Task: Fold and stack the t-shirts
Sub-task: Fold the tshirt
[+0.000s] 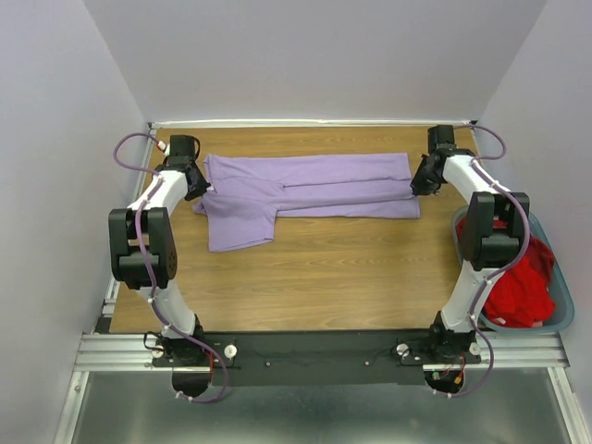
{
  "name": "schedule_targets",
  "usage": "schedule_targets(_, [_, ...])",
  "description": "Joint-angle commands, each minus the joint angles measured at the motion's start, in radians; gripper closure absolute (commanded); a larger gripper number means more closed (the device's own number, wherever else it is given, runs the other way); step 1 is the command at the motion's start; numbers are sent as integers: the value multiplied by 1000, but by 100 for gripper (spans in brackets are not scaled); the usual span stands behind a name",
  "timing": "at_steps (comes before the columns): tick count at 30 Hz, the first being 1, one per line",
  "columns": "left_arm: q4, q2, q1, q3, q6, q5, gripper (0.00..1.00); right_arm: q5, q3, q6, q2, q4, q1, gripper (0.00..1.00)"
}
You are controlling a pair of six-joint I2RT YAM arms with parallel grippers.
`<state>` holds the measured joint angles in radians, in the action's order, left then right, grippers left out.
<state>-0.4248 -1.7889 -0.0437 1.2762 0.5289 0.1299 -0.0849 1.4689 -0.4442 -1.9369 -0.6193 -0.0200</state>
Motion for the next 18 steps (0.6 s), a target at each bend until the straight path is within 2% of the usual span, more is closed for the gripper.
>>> schedule_targets(1, [37, -29, -2, 34, 11, 14, 100, -41, 24, 6, -42, 38, -11, 100])
schedule_targets(17, [101, -110, -2, 37, 14, 1, 100, -42, 39, -2, -140, 84, -11, 99])
schedule_targets(18, [103, -112, -1, 37, 13, -3, 96, -41, 39, -1, -137, 85, -11, 97])
